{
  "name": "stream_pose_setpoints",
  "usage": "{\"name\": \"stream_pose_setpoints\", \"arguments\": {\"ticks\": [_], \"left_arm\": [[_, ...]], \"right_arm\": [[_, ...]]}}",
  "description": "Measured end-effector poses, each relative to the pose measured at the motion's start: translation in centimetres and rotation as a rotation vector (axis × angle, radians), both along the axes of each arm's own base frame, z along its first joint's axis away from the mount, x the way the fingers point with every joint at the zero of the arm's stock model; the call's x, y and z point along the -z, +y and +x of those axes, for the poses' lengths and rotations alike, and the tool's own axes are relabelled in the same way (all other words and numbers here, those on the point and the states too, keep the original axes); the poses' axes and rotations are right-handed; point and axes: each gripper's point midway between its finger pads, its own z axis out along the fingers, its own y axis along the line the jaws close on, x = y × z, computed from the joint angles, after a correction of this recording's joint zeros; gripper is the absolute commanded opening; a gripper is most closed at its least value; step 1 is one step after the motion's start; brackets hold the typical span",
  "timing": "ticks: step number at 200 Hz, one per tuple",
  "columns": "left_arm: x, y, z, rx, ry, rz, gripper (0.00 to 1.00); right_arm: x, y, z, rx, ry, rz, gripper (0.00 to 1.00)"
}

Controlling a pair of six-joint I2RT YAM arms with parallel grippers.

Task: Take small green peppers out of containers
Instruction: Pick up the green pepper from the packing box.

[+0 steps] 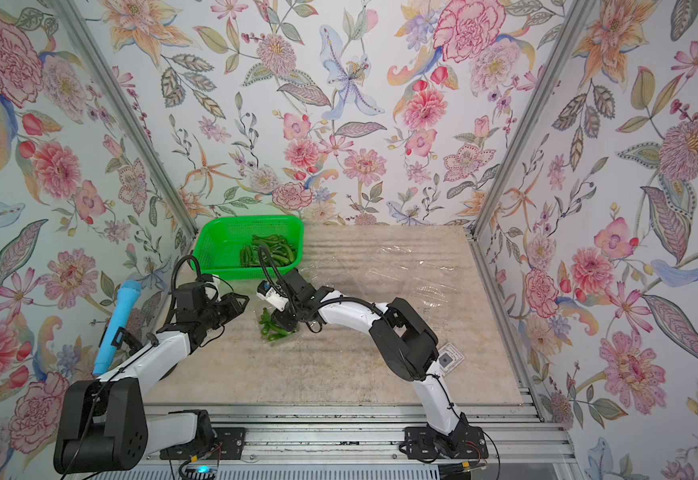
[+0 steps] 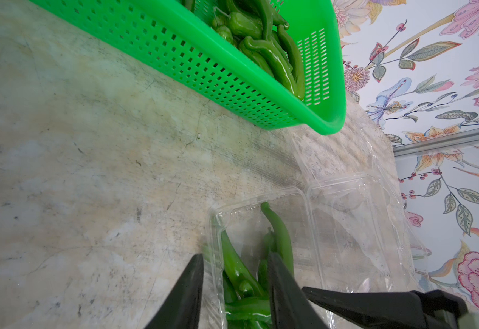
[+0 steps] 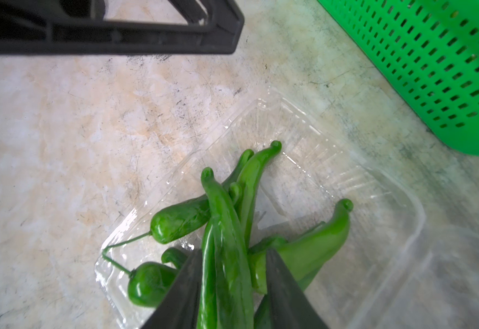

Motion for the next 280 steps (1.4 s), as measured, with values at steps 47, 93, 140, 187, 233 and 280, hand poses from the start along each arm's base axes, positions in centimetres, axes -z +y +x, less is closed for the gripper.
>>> {"name": "stream_pose_setpoints", "arguments": {"ticks": [47, 93, 140, 187, 233, 280], "left_arm": [[0.0, 0.1, -0.1, 0.002, 0.001, -0.012, 0.4], [-0.1, 0.2, 0.0, 0.005, -0.006, -0.012, 0.4], [0.2, 0.1, -0.1, 0.008, 0.003, -0.014, 0.4], [0.2, 0.1, -0.1, 0.007, 0.004, -0.014, 0.39], [-1.0, 0.2, 1.7, 0.007, -0.016, -0.013, 0.37], [-3.8, 0.1, 5.1, 0.02, -0.079, -0.024, 0.37]], "right_arm": [[1.6, 0.4, -0.6, -0.019, 0.035, -0.019, 0.32], [1.7, 0.4, -0.7, -0.02, 0.053, -0.023, 0.18], [1.6, 0.4, -0.7, -0.018, 0.054, -0.02, 0.08], [0.9, 0.2, -0.6, -0.011, 0.054, -0.016, 0.0], [-6.5, -0.7, 0.5, 0.021, -0.017, 0.091, 0.0], [-13.6, -1.6, 3.6, 0.074, -0.136, 0.239, 0.0]]}}
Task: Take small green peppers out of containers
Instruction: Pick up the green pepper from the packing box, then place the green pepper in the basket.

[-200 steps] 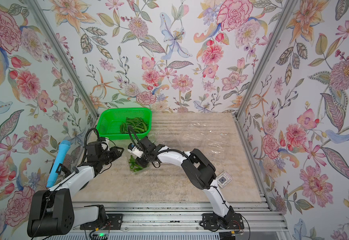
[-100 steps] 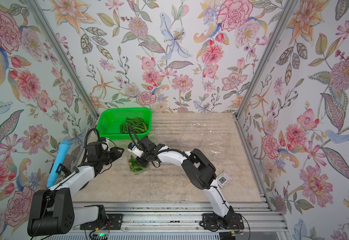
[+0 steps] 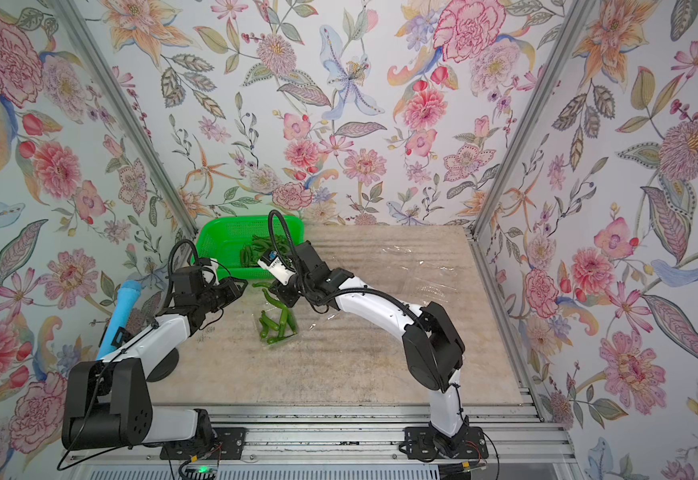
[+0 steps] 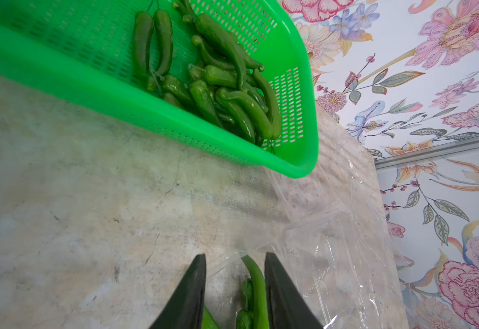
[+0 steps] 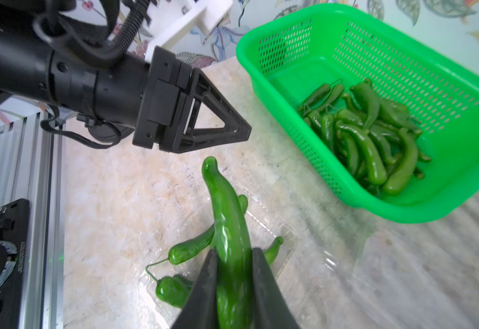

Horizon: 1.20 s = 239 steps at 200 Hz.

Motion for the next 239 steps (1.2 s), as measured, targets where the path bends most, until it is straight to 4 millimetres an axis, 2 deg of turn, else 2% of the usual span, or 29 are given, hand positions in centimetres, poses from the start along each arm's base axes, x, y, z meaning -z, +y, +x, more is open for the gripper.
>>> {"name": "stream_pose_setpoints", "arguments": {"ticks": [24, 44, 64, 84, 94, 119, 136, 154, 166, 193, 210, 239], "left_arm": [[-0.9, -0.2, 1.8, 0.01, -0.035, -0.022, 0.36], [-1.1, -0.9, 2.9, 0.03, -0.047, -0.04, 0.35], [-1.2, -1.7, 3.5, 0.054, -0.048, -0.048, 0.35], [-1.3, -2.5, 3.4, 0.079, -0.051, -0.055, 0.36], [-1.3, -2.8, 3.3, 0.092, -0.05, -0.061, 0.36], [-1.3, -3.1, 3.1, 0.11, -0.044, -0.067, 0.35], [-1.3, -3.4, 2.6, 0.124, -0.04, -0.067, 0.35], [-1.7, -3.7, 1.8, 0.137, -0.045, -0.061, 0.36], [-2.1, -3.8, 1.3, 0.145, -0.05, -0.052, 0.37], [-2.5, -3.8, 0.9, 0.154, -0.063, -0.029, 0.39], [-2.3, -3.6, 0.8, 0.151, -0.057, -0.013, 0.39], [-1.6, -3.1, 0.7, 0.134, -0.035, 0.017, 0.41]], "right_arm": [[-2.2, -0.7, 3.2, 0.058, -0.047, 0.073, 0.0], [-4.6, -0.5, 7.3, 0.115, -0.109, 0.159, 0.0], [-5.6, 0.4, 11.4, 0.151, -0.152, 0.224, 0.0], [-5.3, 1.9, 15.4, 0.173, -0.18, 0.268, 0.04], [-4.5, 2.7, 17.3, 0.18, -0.192, 0.279, 0.05], [-1.9, 4.4, 20.1, 0.187, -0.216, 0.304, 0.1], [0.7, 4.9, 21.0, 0.191, -0.208, 0.299, 0.16], [3.6, 5.0, 21.4, 0.2, -0.178, 0.275, 0.34], [4.6, 5.0, 21.6, 0.203, -0.165, 0.265, 0.35], [4.5, 4.7, 21.8, 0.207, -0.168, 0.265, 0.44], [4.4, 4.2, 21.8, 0.212, -0.169, 0.245, 0.45], [4.0, 2.0, 19.8, 0.226, -0.13, 0.162, 0.47]]}}
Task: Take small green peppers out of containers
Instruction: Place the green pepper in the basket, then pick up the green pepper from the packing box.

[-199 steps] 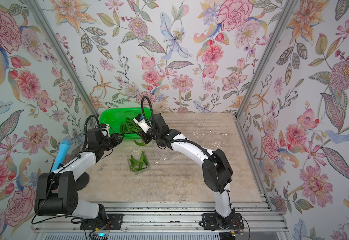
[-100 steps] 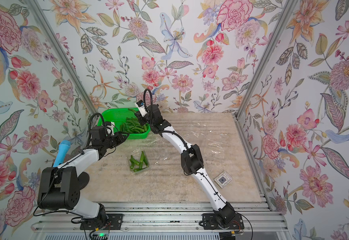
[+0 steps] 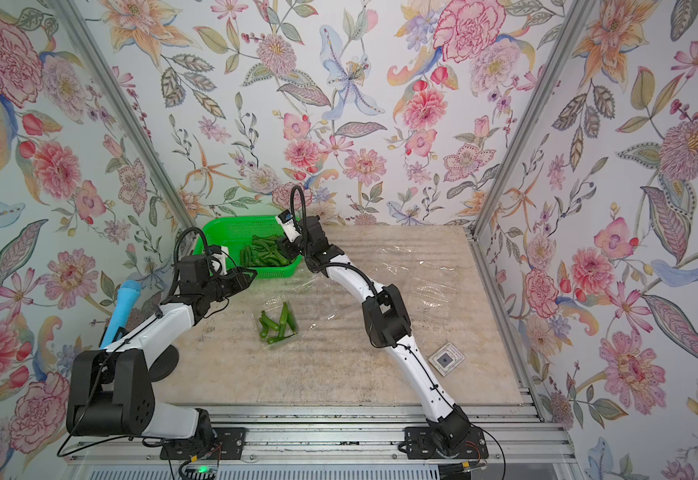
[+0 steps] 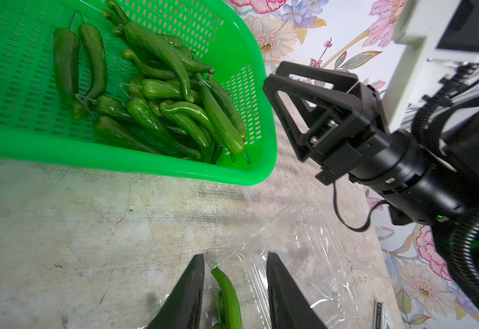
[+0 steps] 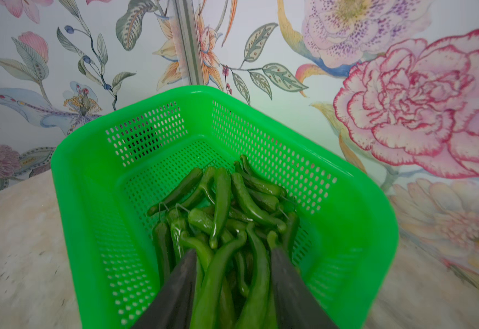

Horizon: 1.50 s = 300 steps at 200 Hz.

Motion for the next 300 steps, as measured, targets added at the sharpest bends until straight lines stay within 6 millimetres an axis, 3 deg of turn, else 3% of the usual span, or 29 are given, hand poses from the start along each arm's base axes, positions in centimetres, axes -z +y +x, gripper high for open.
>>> {"name": "stream_pose_setpoints", "arguments": {"ticks": [34, 61, 82, 105, 120, 169, 221, 300], "left_arm": [[1.1, 0.4, -0.4, -0.018, 0.051, 0.024, 0.41], [2.5, 0.2, -1.6, -0.021, 0.092, 0.028, 0.42], [3.9, -0.1, -3.3, -0.021, 0.132, 0.024, 0.41], [4.5, -0.4, -4.3, -0.02, 0.149, 0.028, 0.42], [4.3, -0.5, -4.7, -0.019, 0.141, 0.027, 0.42], [4.4, -0.6, -5.3, -0.017, 0.141, 0.026, 0.43], [4.5, -0.7, -5.2, -0.014, 0.135, 0.026, 0.43], [4.8, -0.7, -4.9, -0.012, 0.131, 0.024, 0.43]], "right_arm": [[-3.8, -3.5, -5.7, 0.001, 0.045, -0.033, 0.38], [-5.9, -4.5, -11.7, -0.037, 0.095, -0.014, 0.31], [-4.4, -3.5, -16.2, -0.076, 0.165, -0.033, 0.27], [-0.1, -2.3, -20.2, -0.098, 0.282, -0.105, 0.25], [2.4, -2.3, -21.8, -0.086, 0.348, -0.151, 0.25], [6.5, -2.8, -22.1, 0.012, 0.472, -0.196, 0.25], [11.3, -3.5, -22.1, 0.097, 0.592, -0.258, 0.34], [10.7, -2.5, -21.5, 0.131, 0.628, -0.218, 0.39]]}}
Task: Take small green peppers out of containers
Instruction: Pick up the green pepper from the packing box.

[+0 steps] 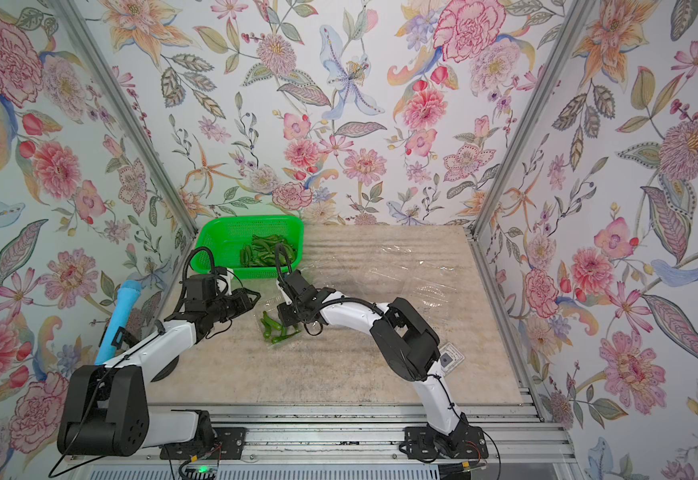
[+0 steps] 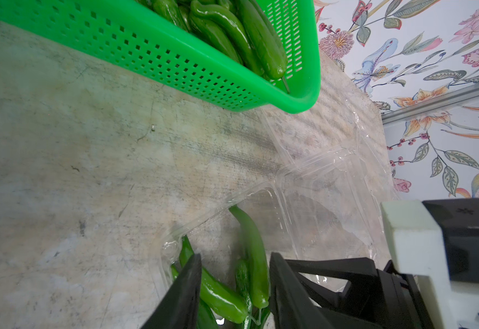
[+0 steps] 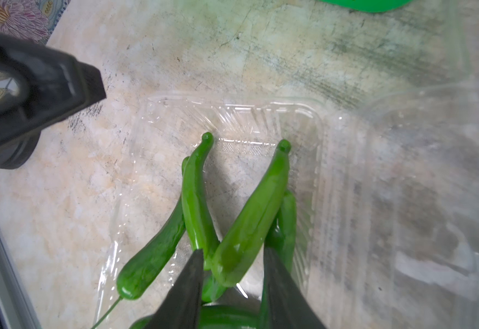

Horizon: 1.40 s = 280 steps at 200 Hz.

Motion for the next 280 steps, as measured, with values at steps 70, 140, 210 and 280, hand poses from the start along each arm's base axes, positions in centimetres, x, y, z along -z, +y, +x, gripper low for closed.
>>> {"name": "stream_pose_setpoints", "arguments": {"ticks": [70, 140, 210, 280], "left_arm": [[-0.2, 0.0, 0.6, -0.003, -0.021, -0.003, 0.43], [-0.4, 0.3, 1.5, -0.009, -0.031, -0.008, 0.42], [-1.1, 0.6, 2.8, -0.011, -0.052, -0.019, 0.42], [-3.3, 0.5, 5.4, -0.009, -0.11, -0.022, 0.42]], "right_arm": [[2.3, 0.4, -0.5, 0.014, 0.051, -0.041, 0.36], [2.5, 0.9, -0.5, 0.016, 0.043, -0.061, 0.06], [-3.1, 0.4, 0.3, 0.021, -0.034, -0.01, 0.03], [-13.7, 0.0, 6.5, 0.07, -0.201, 0.163, 0.01]]}}
